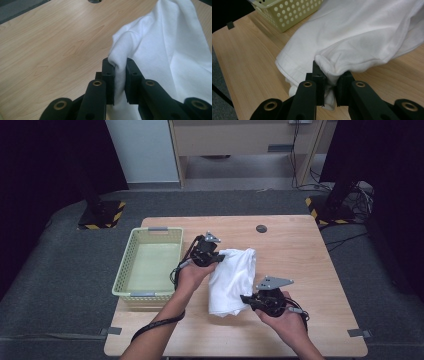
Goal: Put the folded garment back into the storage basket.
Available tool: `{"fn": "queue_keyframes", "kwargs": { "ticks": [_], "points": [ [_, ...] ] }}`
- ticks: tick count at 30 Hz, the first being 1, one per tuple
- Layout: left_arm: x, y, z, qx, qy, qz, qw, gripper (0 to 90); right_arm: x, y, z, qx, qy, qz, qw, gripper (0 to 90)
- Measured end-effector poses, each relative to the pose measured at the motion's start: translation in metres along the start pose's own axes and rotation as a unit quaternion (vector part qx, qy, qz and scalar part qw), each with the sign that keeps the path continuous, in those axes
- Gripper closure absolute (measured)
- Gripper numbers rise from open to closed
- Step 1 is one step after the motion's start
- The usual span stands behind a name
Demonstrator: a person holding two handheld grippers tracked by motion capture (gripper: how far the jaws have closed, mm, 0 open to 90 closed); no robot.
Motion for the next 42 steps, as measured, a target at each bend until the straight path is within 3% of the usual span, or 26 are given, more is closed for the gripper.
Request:
{"fn": "queue_keyframes", "kwargs": {
  "ticks": [16, 26, 42],
  "points": [
    [-0.011, 0.008, 0.000, 0.011, 0.010, -0.005, 0.9999, 81.3, -0.003, 0.000, -0.018, 0.002, 0.002, -0.001, 1.0000, 81.1],
    [-0.021, 0.015, 0.002, 0.011, 0.013, -0.010, 0.9998, 81.4, -0.011, -0.004, -0.030, -0.001, 0.025, -0.015, 0.9996, 81.0],
    [-0.041, 0.031, 0.001, 0.015, 0.021, -0.025, 0.9994, 81.4, -0.019, -0.011, -0.050, 0.001, 0.030, -0.024, 0.9993, 81.1]
  ]
}}
Point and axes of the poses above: each handheld gripper's, and its own axes: y roughly backward along the jaws, z roughly out of its underside, x roughly to its right, the point moved 4 cm from there along -y, roughly forward along the jaws, and after that the axes turned 14 degrees about -y, right-handed, at the moved point
